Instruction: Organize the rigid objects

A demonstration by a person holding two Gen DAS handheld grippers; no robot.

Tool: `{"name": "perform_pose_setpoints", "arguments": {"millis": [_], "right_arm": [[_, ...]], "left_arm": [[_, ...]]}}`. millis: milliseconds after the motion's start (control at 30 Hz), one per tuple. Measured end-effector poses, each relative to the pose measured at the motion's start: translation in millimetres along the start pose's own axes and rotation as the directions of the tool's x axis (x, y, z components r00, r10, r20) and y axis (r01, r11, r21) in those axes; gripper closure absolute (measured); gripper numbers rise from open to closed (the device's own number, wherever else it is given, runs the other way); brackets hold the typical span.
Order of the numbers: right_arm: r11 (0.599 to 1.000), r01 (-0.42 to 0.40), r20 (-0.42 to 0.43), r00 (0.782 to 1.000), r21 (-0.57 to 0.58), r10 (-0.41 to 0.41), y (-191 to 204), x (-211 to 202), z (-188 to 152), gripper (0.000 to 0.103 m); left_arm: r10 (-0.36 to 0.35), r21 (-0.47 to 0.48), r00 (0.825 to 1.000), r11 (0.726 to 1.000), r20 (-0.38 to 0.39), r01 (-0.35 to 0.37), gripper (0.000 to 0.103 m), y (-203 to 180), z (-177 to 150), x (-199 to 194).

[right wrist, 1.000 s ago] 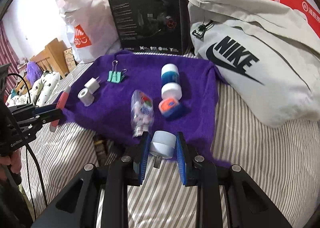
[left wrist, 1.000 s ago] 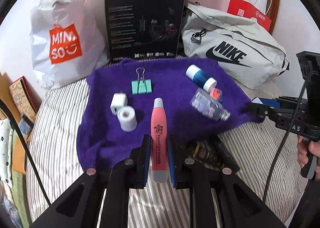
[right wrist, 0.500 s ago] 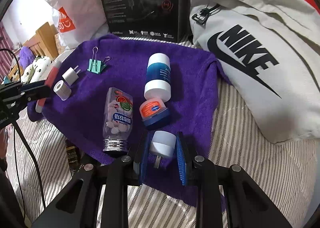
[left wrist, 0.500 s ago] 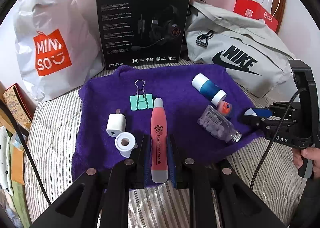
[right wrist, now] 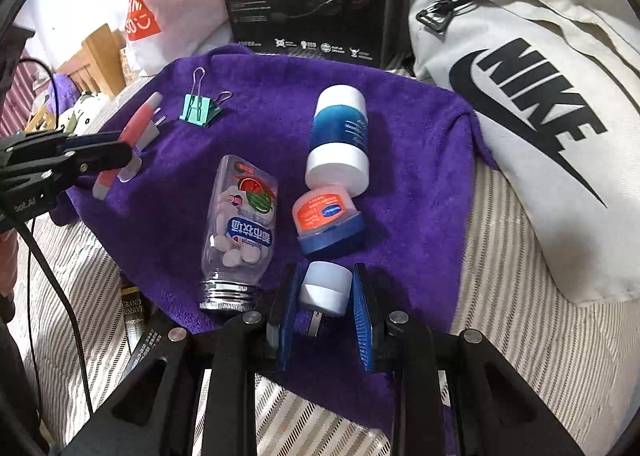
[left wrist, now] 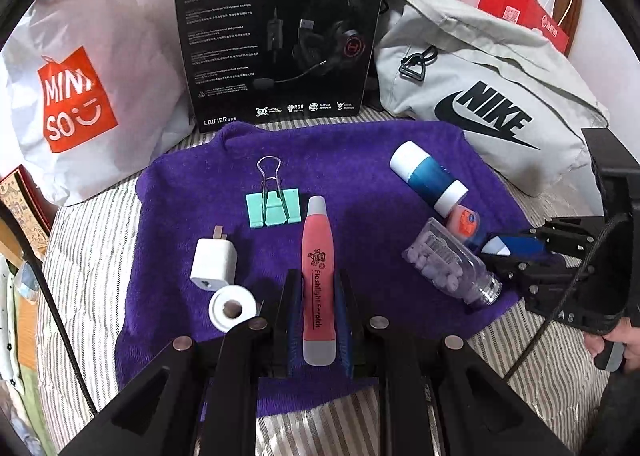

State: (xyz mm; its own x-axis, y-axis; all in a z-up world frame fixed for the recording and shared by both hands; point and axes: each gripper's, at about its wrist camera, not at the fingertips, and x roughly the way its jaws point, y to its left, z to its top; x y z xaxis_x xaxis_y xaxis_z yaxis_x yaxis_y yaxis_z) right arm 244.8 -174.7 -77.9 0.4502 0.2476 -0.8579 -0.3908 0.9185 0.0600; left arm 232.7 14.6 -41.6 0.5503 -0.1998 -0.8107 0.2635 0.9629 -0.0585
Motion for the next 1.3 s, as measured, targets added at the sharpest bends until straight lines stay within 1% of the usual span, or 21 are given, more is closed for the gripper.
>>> {"name": "perform_pose_setpoints", "arguments": {"millis": [133, 267, 333, 467, 667, 833, 933, 1000, 1067, 1133, 1200, 1233, 1300], "right_arm": [[1.0, -0.01, 0.014, 1.0, 0.009, 0.01, -1.0, -0.1, -0.7, 0.077], [1.0, -0.004, 0.021, 1.0, -0.002, 0.004, 0.5, 0.3, -1.0, 0.077], [1.0, -0.006, 0.025, 1.0, 0.0, 0.006, 0.1, -0.4, -1.6, 0.076], [1.0, 0.004, 0.036, 0.999, -0.004, -0.004, 1.3, -0.6, -2.1, 0.076], [1.0, -0.003, 0.043, 0.999, -0.002, 0.003, 0.0, -0.5, -2.0, 0.076], [1.0, -0.008, 0.043, 0.999, -0.012, 0.008, -0.1, -1.0, -2.8, 0.076], [1.0, -0.021, 0.038, 0.999, -0.014, 0.022, -0.8, -1.2, -1.9, 0.075], [0.999, -0.049, 0.04, 0.998, -0.012, 0.049, -2.8, -2.8, -2.4, 0.073], [0.998, -0.06, 0.037, 0.998, -0.009, 0.06, -3.8, -4.1, -2.5, 0.073], [0.997, -0.074, 0.029, 0.997, -0.005, 0.074, -4.7, -7.6, -2.8, 0.069], [0.998, -0.056, 0.029, 0.998, -0.004, 0.056, -5.2, -15.1, -4.2, 0.055], [0.999, -0.047, 0.038, 0.998, -0.005, 0.048, -5.7, -20.4, -5.3, 0.055], [0.999, -0.045, 0.054, 0.998, 0.007, 0.045, -6.4, -32.0, -9.9, 0.048]], "left_arm": [[0.003, -0.001, 1.0, 1.0, -0.016, -0.003, 0.087, 1.4, 1.6, 11.6], [0.023, -0.01, 0.999, 1.0, -0.036, -0.023, 0.087, 5.8, -0.6, 23.6], [0.027, -0.026, 0.998, 0.999, -0.049, -0.028, 0.087, 8.8, -0.8, 29.6], [0.047, -0.023, 0.995, 0.999, -0.084, -0.049, 0.087, 9.6, -0.3, 43.9], [0.096, 0.012, 0.992, 0.995, -0.084, -0.096, 0.086, 0.1, 0.3, 47.5], [0.103, 0.0, 0.991, 0.995, -0.085, -0.103, 0.086, -1.1, -3.0, 45.7], [0.113, 0.002, 0.989, 0.994, -0.097, -0.114, 0.083, -3.5, -5.6, 43.4], [0.139, 0.009, 0.984, 0.99, -0.109, -0.139, 0.072, -5.6, -8.3, 40.5], [0.152, 0.008, 0.981, 0.988, -0.119, -0.152, 0.066, -6.4, -10.8, 37.8], [0.141, 0.0, 0.982, 0.99, -0.124, -0.142, 0.066, -6.6, -14.5, 35.3], [0.131, -0.009, 0.983, 0.991, -0.127, -0.133, 0.066, -7.1, -17.8, 30.7], [0.134, -0.01, 0.983, 0.991, -0.124, -0.136, 0.066, -7.7, -18.6, 28.0], [0.138, -0.01, 0.984, 0.99, -0.11, -0.14, 0.066, -10.7, -19.7, 18.2]]}}
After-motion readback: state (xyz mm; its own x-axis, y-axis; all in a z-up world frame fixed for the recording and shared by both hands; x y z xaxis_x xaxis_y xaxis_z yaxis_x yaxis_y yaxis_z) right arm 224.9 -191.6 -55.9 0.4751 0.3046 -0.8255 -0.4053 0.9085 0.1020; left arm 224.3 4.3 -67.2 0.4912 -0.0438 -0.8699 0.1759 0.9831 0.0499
